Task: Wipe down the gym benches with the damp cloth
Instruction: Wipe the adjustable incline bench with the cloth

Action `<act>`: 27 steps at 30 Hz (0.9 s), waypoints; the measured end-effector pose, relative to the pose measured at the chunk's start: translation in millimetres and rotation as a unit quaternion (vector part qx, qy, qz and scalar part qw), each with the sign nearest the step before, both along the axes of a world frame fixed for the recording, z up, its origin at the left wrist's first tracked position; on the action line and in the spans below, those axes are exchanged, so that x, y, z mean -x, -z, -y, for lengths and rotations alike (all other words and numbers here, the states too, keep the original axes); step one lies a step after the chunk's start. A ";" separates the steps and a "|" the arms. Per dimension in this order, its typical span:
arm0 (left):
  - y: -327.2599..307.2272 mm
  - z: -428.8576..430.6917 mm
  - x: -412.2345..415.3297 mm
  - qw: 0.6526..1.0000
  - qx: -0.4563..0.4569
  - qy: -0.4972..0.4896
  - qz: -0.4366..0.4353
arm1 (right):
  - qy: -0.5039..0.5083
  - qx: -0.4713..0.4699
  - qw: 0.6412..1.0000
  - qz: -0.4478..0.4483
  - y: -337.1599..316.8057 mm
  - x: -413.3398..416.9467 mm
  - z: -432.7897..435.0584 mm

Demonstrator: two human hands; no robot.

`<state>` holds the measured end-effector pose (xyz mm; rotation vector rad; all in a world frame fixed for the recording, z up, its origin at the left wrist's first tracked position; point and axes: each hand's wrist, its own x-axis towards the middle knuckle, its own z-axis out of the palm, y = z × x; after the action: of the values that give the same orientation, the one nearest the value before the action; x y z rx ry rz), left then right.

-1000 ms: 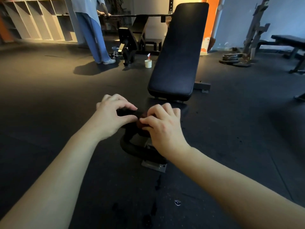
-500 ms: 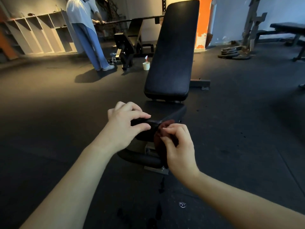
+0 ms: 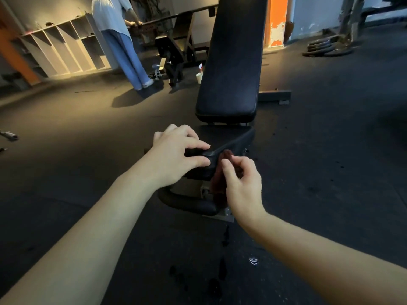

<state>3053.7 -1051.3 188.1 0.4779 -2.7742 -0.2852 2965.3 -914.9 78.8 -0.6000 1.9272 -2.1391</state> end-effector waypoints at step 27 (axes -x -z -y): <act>-22.0 -18.0 55.3 0.981 0.027 -0.067 0.182 | 0.075 0.014 0.991 0.109 11.9 90.9 46.8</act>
<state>2998.4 -1033.3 210.2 0.7669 -3.0708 -0.0984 2874.4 -961.7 66.9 -0.2189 1.8788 -2.2174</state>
